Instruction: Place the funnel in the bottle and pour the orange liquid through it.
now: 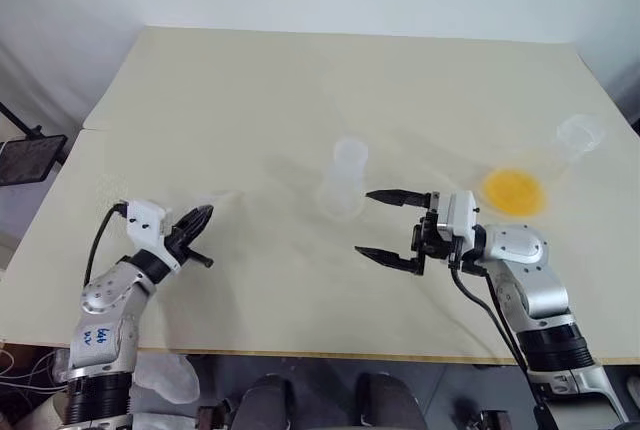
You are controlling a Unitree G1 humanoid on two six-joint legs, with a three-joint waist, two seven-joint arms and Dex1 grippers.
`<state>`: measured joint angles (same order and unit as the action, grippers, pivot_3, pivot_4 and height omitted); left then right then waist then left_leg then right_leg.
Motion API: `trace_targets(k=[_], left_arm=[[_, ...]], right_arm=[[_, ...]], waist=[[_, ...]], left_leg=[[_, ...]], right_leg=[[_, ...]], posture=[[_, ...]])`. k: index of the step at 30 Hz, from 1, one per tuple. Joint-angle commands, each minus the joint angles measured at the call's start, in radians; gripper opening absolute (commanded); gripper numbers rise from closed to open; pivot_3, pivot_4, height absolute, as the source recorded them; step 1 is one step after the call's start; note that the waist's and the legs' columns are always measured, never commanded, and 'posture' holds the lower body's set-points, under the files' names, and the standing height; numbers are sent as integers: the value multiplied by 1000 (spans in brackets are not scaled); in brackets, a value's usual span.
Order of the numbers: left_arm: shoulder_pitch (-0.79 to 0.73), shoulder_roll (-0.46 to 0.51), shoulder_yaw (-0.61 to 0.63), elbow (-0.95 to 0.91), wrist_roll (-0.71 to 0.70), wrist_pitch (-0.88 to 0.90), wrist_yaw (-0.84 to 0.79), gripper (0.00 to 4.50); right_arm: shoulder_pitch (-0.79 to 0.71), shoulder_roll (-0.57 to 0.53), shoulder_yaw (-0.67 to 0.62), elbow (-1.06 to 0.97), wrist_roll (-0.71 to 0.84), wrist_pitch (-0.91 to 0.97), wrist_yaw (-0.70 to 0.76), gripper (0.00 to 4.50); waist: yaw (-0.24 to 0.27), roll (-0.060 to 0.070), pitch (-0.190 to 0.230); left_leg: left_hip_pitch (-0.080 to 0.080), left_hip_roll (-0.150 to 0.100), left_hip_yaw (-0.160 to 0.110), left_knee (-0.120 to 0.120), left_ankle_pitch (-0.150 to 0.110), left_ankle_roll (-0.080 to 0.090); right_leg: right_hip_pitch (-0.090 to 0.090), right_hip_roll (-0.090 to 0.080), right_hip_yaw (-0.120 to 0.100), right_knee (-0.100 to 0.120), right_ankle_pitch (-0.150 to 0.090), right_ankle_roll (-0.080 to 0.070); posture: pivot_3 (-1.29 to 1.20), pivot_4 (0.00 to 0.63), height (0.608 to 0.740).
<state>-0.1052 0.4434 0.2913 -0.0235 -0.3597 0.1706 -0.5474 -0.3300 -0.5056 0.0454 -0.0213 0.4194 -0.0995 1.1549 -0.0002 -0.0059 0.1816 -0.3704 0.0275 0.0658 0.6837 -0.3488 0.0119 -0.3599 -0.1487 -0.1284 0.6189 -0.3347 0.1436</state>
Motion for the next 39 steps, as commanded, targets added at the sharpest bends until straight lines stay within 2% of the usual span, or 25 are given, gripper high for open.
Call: trace_targets(k=[1,6,10,14,16,21,24,33,39], left_arm=[[20,21,19,-53,-41,-14,-46,32],[-48,101,23,-129,-70,-11,-117,32],[-229,199,-35,-88,-89,6,-248,32],[-493,281,-161,25,-73,-3,-470,32],[-622,301,-235,111,-22,-42,-565,32],[-955,215,-360,385,96,-197,-664,32],[-1060,160,-406,493,142,-263,-708,32],[-1135,102,-462,635,211,-396,-805,32],[-1186,57,-500,721,306,-482,-774,32]], right_arm=[[17,-21,-49,-55,17,-24,-12,4500],[83,-42,-116,-97,28,-21,-60,4500],[151,-29,-192,-110,34,-64,-122,4500],[211,5,-276,-141,69,-57,-223,4500],[232,23,-298,-162,77,-55,-266,4500],[303,62,-329,-209,92,-50,-343,4500],[348,75,-330,-234,89,-54,-367,4500],[403,106,-308,-281,72,-59,-419,4500],[412,121,-289,-297,63,-57,-440,4500]], waist=[[0,0,0],[4,0,0],[22,0,0],[25,0,0],[24,0,0],[23,1,1],[25,0,1],[13,1,1],[20,1,1]], left_leg=[[0,0,0,0,0,0],[-1,1,-1,0,0,0],[-1,0,0,0,0,0],[-1,-6,1,0,0,0],[-1,-6,1,0,0,0],[-2,-6,8,-1,1,-1],[-3,-6,8,-1,1,-1],[-3,-6,11,-1,1,0],[-4,-6,12,0,1,0]], right_leg=[[0,0,0,0,0,0],[0,0,-1,0,0,0],[0,0,0,-1,0,0],[0,0,-1,0,0,0],[-1,0,-1,0,0,0],[-2,1,-2,0,0,0],[-2,2,-2,0,0,0],[-6,1,0,2,0,0],[-7,1,2,2,0,0]], posture=[[0,150,740],[0,150,740],[0,150,740],[0,150,740],[0,150,740],[0,150,740],[0,150,740],[0,150,740],[0,150,740]])
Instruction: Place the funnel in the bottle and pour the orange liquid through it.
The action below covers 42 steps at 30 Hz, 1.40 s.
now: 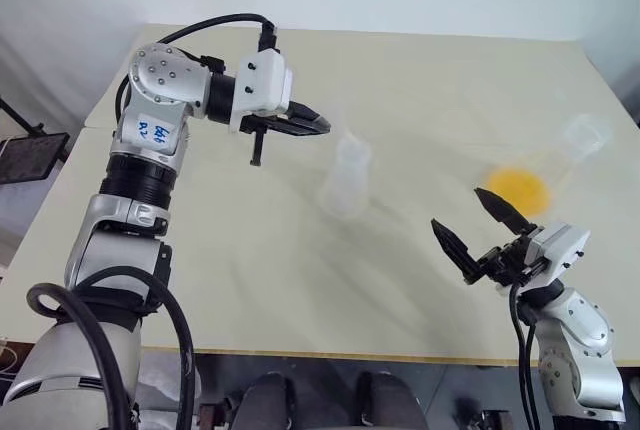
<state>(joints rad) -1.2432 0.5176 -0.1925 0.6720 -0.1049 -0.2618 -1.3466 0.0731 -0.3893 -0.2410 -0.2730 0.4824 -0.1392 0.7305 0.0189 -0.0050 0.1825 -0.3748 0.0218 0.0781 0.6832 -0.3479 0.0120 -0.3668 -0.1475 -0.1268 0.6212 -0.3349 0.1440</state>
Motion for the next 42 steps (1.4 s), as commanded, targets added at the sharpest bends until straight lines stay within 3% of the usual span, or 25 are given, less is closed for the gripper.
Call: trace_targets(k=[1,6,9,16,22,30,35,42], left_arm=[[-55,-22,-25,32,62,-58,24,32],[-93,-44,-47,71,92,-69,-12,32],[-121,-65,-45,110,92,-83,-12,610],[-147,-114,-18,140,58,-59,-25,2674],[-54,-95,47,56,-11,75,-17,4488],[334,33,258,-339,-187,374,115,4488],[617,67,391,-600,-282,483,247,4488],[870,23,400,-833,-360,559,354,4488]], right_arm=[[8,7,1,-46,-2,-18,-18,4500],[-8,14,13,-43,-16,-21,-32,4500],[-17,16,18,-42,-25,-24,-44,4500],[-9,19,27,-48,-33,-33,-62,4500],[-21,17,30,-47,-30,-26,-72,4500],[-76,-16,8,-30,44,63,-67,4500],[-124,-58,-54,1,74,106,-85,4500],[21,-81,-250,-72,140,147,-142,4500]], waist=[[4,0,0],[4,0,0],[3,0,0],[4,0,0],[1,0,0],[-31,0,0],[-26,0,0],[10,0,0]], left_leg=[[0,0,0,0,0,0],[-2,0,0,0,0,0],[-2,0,1,0,0,0],[-2,0,1,0,0,0],[-2,0,1,0,0,1],[-1,2,-3,0,0,0],[-1,6,-5,1,0,0],[-1,4,-9,2,0,1]], right_leg=[[0,0,0,0,0,0],[-2,0,0,0,0,0],[-3,0,0,1,0,0],[-3,0,0,1,0,0],[-4,0,1,2,0,0],[-7,0,4,6,0,0],[-6,-1,4,7,0,0],[-3,-2,5,6,0,0]], posture=[[0,150,740],[0,150,740],[0,150,740],[0,150,740],[0,150,740],[0,150,740],[0,150,740],[0,150,740]])
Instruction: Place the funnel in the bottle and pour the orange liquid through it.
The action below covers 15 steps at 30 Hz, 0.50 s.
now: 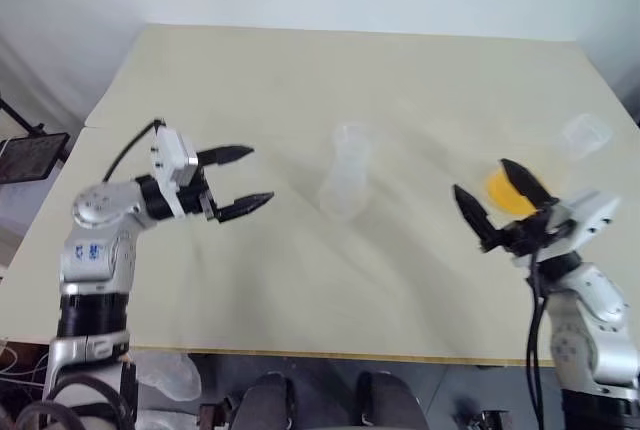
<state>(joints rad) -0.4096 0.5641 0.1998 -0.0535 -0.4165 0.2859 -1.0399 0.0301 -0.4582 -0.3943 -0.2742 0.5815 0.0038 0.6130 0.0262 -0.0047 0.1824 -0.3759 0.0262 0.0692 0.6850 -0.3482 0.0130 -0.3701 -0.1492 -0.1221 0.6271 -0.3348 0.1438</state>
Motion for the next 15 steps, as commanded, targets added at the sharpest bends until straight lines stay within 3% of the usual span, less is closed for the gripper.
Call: trace_targets(k=[1,9,15], left_arm=[[63,-42,-3,-122,-46,5,66,4488],[177,-88,-53,-258,-107,87,135,4488],[228,-79,-45,-328,-123,103,172,4488]], right_arm=[[107,-9,-138,-85,50,2,-33,4500],[343,31,-332,-46,115,-6,-26,4500],[232,-49,-289,63,97,58,-43,4500]], waist=[[3,0,0],[-10,2,-1],[-29,6,-3]], left_leg=[[0,0,0,0,0,0],[7,-4,4,-1,0,0],[9,2,6,-1,0,0]], right_leg=[[1,0,0,0,0,0],[5,1,4,-2,0,0],[6,2,7,-4,0,0]], posture=[[0,150,740],[0,150,740],[0,150,740]])
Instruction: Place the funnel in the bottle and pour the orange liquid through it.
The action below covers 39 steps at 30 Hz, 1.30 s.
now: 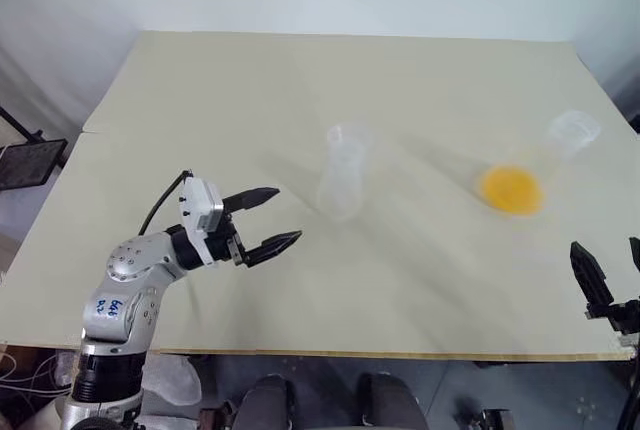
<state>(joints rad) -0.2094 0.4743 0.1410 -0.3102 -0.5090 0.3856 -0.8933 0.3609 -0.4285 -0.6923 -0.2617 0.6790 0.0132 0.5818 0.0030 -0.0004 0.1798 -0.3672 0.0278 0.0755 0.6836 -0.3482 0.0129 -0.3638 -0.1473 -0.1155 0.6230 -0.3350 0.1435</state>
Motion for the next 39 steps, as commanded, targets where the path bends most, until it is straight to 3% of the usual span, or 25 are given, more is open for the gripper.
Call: trace_targets(k=[1,6,14,39], left_arm=[[36,10,14,-84,-34,6,33,4488],[79,-4,11,-132,-43,12,78,4488],[117,-23,0,-183,-37,-4,129,4488],[142,-12,3,-238,-50,0,184,4488]], right_arm=[[-149,-110,23,81,-4,75,-16,4500],[-390,-224,91,256,-33,202,-43,4500],[-674,-284,175,486,-93,256,-35,4500],[-1054,-259,250,938,-234,60,31,4500]], waist=[[-10,2,-1],[-6,3,-2],[11,3,-2],[-5,3,-2]], left_leg=[[0,1,1,0,0,0],[1,1,4,0,0,0],[-3,0,5,1,0,1],[-4,1,16,0,0,1]], right_leg=[[0,0,1,0,0,0],[-3,1,5,2,0,0],[-6,0,4,1,0,0],[-9,0,6,2,0,0]], posture=[[0,150,740],[0,150,740],[0,150,740],[0,150,740]])
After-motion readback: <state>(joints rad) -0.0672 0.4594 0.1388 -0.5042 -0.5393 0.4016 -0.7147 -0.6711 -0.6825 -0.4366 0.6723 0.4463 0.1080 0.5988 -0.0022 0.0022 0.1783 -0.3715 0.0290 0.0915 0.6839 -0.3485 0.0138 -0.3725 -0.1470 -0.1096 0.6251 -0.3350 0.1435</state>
